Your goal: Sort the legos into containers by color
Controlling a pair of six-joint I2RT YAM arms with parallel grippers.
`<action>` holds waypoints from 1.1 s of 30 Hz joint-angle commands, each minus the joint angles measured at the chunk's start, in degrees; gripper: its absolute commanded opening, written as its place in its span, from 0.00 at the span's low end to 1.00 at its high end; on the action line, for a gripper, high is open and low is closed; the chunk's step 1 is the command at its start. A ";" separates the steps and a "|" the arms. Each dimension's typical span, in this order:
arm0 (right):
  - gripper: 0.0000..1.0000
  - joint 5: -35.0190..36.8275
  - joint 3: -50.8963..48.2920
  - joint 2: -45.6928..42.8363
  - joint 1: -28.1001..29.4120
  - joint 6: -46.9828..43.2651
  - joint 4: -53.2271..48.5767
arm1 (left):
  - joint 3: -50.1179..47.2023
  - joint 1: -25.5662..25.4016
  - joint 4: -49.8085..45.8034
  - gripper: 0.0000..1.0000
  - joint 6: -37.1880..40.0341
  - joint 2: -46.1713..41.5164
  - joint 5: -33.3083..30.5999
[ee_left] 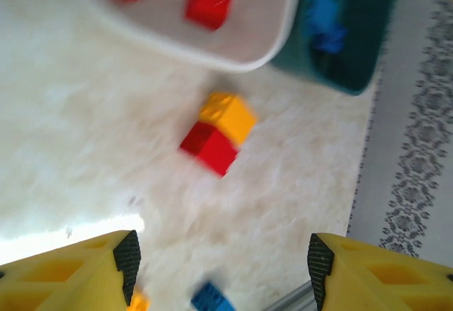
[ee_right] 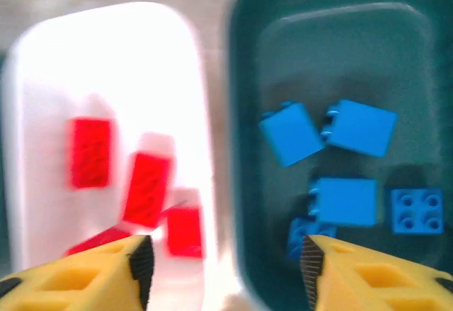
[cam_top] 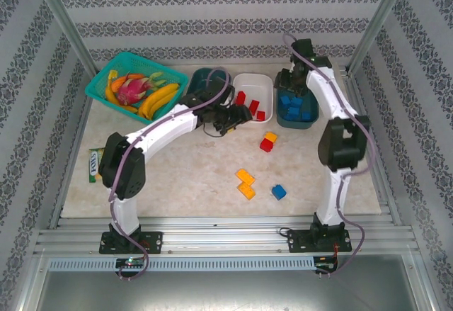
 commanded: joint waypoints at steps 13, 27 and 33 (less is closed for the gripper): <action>0.91 -5.52 -66.15 -66.17 27.55 5.27 13.70 | -11.79 -10.43 -3.43 0.71 -31.31 2.58 0.85; 0.86 -2.41 -67.48 -73.17 34.90 10.87 5.90 | -8.42 -13.02 -3.57 0.61 -36.82 10.30 -3.89; 0.85 -2.90 -67.88 -73.08 35.13 10.42 6.55 | -9.49 -13.91 -1.19 0.47 -38.58 11.45 -4.16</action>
